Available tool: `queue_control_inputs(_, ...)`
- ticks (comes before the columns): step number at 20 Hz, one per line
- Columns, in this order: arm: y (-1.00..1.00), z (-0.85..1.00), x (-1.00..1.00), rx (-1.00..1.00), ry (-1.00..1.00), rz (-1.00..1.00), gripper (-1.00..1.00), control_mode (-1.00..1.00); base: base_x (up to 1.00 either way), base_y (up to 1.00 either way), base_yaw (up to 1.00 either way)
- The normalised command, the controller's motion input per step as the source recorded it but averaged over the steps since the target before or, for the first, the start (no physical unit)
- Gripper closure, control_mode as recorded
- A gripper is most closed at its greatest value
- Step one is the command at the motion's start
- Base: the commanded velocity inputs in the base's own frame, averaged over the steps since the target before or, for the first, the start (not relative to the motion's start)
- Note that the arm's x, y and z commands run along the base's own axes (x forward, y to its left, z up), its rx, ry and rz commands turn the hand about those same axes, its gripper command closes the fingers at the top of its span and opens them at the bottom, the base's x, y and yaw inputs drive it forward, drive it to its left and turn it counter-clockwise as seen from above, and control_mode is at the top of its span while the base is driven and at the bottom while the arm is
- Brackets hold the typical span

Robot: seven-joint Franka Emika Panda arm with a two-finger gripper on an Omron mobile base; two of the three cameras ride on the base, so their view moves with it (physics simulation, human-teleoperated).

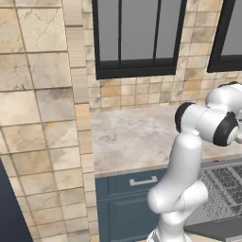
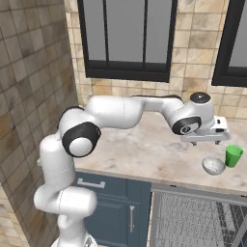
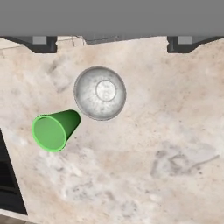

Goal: Pick up the cup and bowl from the counter, place them in the dishwasher, and close the dishwasher door.

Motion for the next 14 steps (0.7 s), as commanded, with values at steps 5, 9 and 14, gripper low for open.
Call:
queue_control_inputs(5,-0.24,-0.10,0.18,0.00,0.00,0.00,-1.00,-1.00,0.00,0.00,0.00)
queue_control_inputs(9,-0.25,-0.08,0.19,0.00,0.00,0.00,-1.00,-1.00,0.00,0.00,0.00)
queue_control_inputs(14,-0.22,-0.07,0.18,0.00,0.00,-0.01,-1.00,-1.00,0.00,0.00,0.00)
